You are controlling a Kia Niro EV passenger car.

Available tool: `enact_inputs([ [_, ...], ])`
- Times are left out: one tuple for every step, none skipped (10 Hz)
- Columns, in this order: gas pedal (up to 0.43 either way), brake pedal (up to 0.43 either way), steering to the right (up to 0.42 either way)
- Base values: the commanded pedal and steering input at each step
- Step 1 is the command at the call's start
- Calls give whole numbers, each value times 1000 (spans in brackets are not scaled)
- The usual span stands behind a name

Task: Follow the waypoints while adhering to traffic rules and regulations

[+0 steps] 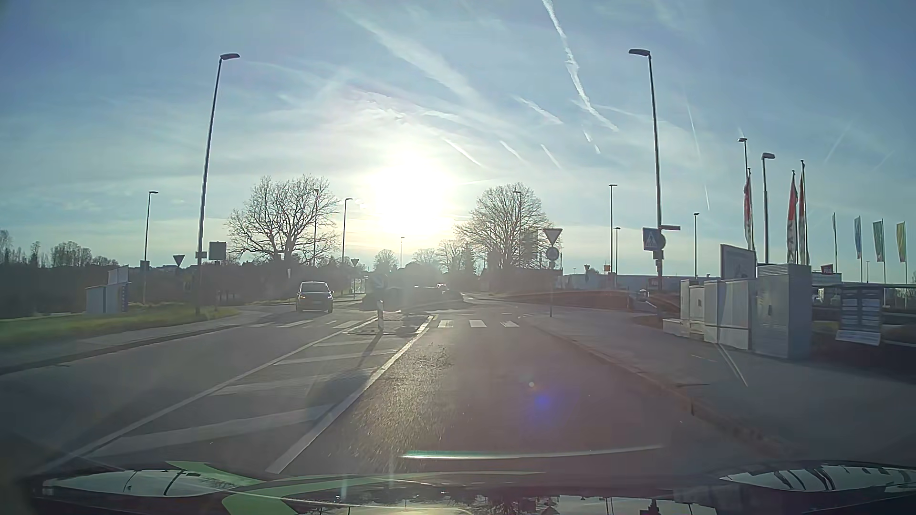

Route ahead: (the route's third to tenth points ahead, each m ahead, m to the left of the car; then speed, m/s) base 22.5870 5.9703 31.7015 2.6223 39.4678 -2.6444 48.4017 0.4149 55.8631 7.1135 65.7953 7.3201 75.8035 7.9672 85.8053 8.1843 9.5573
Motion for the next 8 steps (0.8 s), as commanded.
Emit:
enact_inputs([
  [0,165,2],
  [0,165,2],
  [0,165,2],
  [0,165,1],
  [0,159,1],
  [0,165,0],
  [0,165,-1],
  [0,159,-4],
])
